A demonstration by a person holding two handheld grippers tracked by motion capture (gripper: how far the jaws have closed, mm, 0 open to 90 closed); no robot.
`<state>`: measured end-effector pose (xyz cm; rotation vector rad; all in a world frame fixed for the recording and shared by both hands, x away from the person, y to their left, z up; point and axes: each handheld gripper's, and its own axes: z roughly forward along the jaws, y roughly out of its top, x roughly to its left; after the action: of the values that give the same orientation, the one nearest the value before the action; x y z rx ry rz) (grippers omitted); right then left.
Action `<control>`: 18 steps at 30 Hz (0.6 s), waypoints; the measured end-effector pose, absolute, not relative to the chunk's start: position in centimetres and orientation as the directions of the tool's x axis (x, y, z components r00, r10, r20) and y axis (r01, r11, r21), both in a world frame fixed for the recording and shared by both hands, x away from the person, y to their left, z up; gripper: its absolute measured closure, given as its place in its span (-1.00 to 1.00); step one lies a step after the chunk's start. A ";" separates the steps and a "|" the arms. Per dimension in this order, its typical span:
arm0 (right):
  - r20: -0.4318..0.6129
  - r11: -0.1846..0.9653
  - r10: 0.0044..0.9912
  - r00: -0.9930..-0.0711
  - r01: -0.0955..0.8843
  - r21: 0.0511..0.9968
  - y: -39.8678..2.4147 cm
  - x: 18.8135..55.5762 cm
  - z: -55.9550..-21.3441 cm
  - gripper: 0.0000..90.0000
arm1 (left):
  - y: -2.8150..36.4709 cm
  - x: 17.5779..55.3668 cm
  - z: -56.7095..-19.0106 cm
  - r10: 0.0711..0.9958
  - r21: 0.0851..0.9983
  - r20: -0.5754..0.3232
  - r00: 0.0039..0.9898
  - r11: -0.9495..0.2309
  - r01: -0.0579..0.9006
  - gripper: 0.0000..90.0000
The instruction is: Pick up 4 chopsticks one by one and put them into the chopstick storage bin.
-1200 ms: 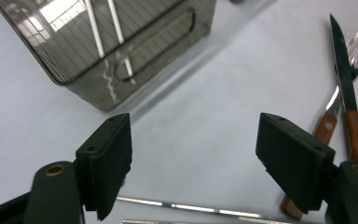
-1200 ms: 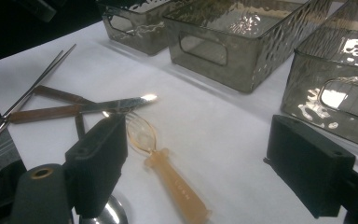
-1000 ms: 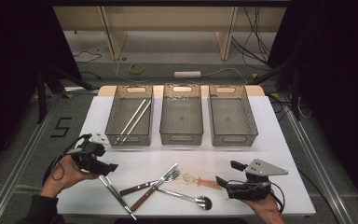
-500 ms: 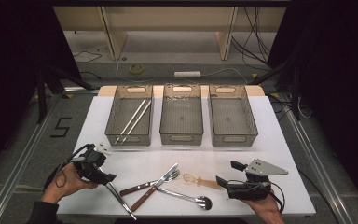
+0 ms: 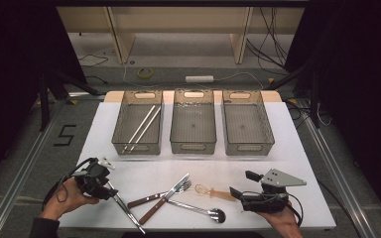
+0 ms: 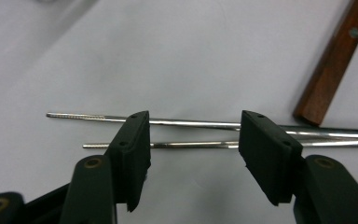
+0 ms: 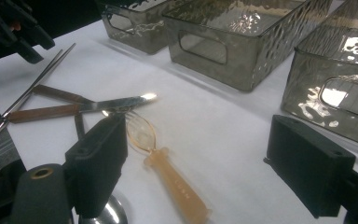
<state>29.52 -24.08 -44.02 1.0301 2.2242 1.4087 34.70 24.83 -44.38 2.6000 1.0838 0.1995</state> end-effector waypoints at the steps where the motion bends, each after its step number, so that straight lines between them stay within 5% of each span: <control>1: 0.110 0.257 0.713 -0.693 0.404 0.878 -24.1 29.5 -44.0 -0.53 | 24.8 34.6 -44.4 0.703 0.341 0.005 0.711 -0.670 0.660 -0.12; 18: 0.113 0.261 0.713 -0.692 0.411 0.874 -24.0 29.6 -44.2 -0.53 | 22.8 34.7 -44.8 0.516 0.268 -0.007 0.857 -0.824 0.499 -0.36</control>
<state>29.58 -23.97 -44.17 1.0343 2.2317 1.4022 34.71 22.81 -44.75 2.7711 0.7714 0.0959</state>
